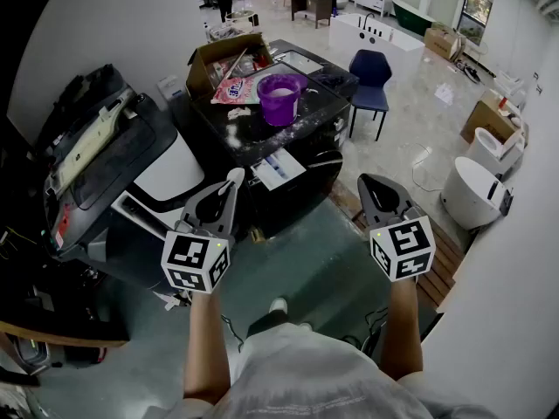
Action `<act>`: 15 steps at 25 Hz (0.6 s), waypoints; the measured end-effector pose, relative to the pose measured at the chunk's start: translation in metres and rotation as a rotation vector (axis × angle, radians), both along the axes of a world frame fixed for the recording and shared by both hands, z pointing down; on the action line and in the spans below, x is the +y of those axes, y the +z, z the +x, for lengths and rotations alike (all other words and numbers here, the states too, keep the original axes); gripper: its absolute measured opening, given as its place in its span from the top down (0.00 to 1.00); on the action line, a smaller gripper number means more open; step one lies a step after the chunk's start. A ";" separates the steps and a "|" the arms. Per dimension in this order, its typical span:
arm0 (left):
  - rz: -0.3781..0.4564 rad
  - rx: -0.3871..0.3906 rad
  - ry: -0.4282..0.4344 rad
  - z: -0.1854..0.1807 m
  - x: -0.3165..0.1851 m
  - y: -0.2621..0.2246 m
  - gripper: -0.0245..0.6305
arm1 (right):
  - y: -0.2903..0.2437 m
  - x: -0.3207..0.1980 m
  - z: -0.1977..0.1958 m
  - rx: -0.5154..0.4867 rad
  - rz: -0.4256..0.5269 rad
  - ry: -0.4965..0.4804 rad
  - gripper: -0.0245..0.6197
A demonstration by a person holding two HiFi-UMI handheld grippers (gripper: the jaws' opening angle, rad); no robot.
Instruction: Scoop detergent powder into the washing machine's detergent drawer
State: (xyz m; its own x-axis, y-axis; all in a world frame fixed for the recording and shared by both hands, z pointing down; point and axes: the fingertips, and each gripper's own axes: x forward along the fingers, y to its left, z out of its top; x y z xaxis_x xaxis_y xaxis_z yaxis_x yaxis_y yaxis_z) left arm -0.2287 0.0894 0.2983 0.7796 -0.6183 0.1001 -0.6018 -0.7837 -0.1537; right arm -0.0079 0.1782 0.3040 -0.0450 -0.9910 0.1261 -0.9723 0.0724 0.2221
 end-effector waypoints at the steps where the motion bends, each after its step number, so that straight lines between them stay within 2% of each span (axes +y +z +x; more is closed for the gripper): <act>1: -0.003 0.002 0.001 -0.004 0.006 0.000 0.94 | -0.001 0.006 -0.006 0.003 0.001 -0.005 0.95; 5: -0.011 -0.003 0.012 -0.016 0.032 -0.001 0.94 | -0.005 0.029 -0.028 0.006 0.002 -0.019 0.95; 11: 0.010 -0.009 0.020 -0.023 0.051 -0.012 0.94 | -0.014 0.045 -0.037 0.001 0.020 -0.019 0.95; 15: 0.019 -0.012 0.022 -0.024 0.050 -0.016 0.94 | -0.021 0.044 -0.040 -0.051 0.057 -0.035 0.95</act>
State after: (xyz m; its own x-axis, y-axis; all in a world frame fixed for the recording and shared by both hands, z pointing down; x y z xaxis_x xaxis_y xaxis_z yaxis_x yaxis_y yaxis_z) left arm -0.2527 0.1391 0.2818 0.7916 -0.6032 0.0976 -0.5828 -0.7933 -0.1761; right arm -0.0477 0.2225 0.2828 -0.0850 -0.9942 0.0663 -0.9796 0.0955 0.1767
